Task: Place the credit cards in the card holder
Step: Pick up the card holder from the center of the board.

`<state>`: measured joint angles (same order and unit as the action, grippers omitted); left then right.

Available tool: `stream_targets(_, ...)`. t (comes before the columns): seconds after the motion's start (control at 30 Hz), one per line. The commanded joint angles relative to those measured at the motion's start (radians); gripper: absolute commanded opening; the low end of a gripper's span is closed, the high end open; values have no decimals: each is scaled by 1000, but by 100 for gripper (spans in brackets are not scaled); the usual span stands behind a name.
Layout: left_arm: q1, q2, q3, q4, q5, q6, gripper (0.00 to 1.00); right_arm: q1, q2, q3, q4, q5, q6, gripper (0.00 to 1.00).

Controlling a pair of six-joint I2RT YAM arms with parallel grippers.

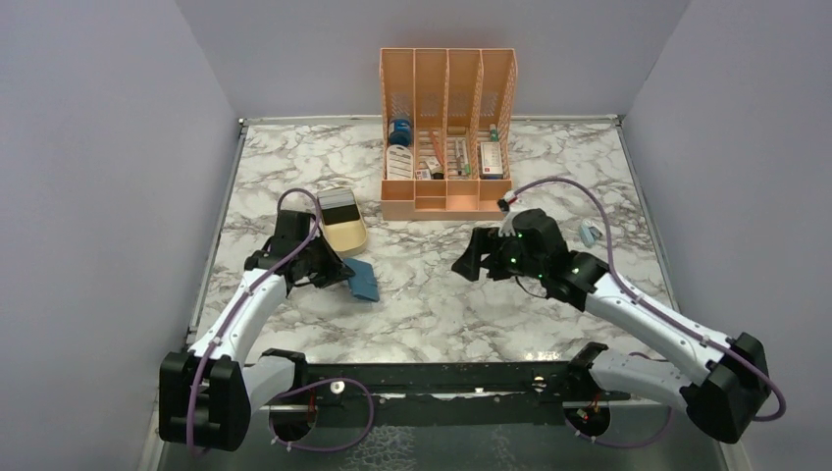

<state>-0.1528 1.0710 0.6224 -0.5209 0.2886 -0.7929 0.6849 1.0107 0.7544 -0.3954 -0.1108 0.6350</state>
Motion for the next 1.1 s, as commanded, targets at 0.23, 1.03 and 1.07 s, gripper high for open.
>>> stream_targets(0.23, -5, -50, 151, -19, 269, -10, 0, 297, 187, -18, 467, 43, -407, 80)
stream_targets(1.03, -5, -63, 171, -18, 524, -108, 0, 474, 429, -271, 1348, -77, -1413, 79)
stream_targets(1.07, -5, -62, 169, -18, 534, -111, 0, 480, 443, -268, 1368, -63, -1437, 79)
